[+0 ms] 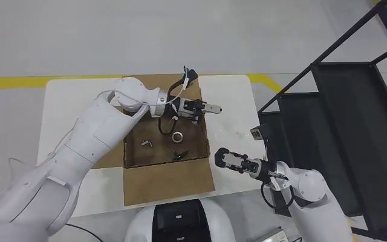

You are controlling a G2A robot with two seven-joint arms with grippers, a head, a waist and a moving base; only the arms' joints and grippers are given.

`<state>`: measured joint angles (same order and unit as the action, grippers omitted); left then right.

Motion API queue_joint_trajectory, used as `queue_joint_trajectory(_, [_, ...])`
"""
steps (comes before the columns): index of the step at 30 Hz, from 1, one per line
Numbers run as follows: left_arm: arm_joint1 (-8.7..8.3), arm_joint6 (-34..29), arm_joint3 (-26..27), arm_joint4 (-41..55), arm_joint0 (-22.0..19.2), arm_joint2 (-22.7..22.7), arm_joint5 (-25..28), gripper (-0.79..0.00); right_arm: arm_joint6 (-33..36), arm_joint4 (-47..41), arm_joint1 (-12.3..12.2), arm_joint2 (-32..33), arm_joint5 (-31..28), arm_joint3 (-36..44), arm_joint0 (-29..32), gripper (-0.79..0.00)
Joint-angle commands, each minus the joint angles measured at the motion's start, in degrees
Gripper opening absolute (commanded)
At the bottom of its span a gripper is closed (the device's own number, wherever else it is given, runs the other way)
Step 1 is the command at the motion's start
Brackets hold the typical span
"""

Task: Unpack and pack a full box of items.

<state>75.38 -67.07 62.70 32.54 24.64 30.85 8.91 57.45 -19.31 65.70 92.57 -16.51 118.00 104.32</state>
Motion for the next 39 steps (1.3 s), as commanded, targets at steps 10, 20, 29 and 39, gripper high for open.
queue_joint_trajectory(10, [7.34,-5.02,-10.34,5.71,-4.14,-5.29,1.1,0.0,0.54,-0.49,-0.55,-0.34,1.46,-2.01,0.15,0.0])
queue_joint_trajectory(20, [10.47,-9.01,-16.94,7.06,-6.1,-4.56,4.6,0.0,-3.69,1.94,-0.83,-1.27,3.5,-7.84,-3.45,0.0])
queue_joint_trajectory(29, [5.26,-13.78,-19.54,2.73,-6.7,4.54,9.42,0.0,-6.56,1.68,-0.97,-1.64,3.47,-12.23,-5.04,0.0])
queue_joint_trajectory(39, [-8.08,-12.84,-3.99,-11.77,3.52,25.94,2.11,0.0,-12.52,10.59,-0.86,-6.28,6.32,-18.47,-9.18,0.0])
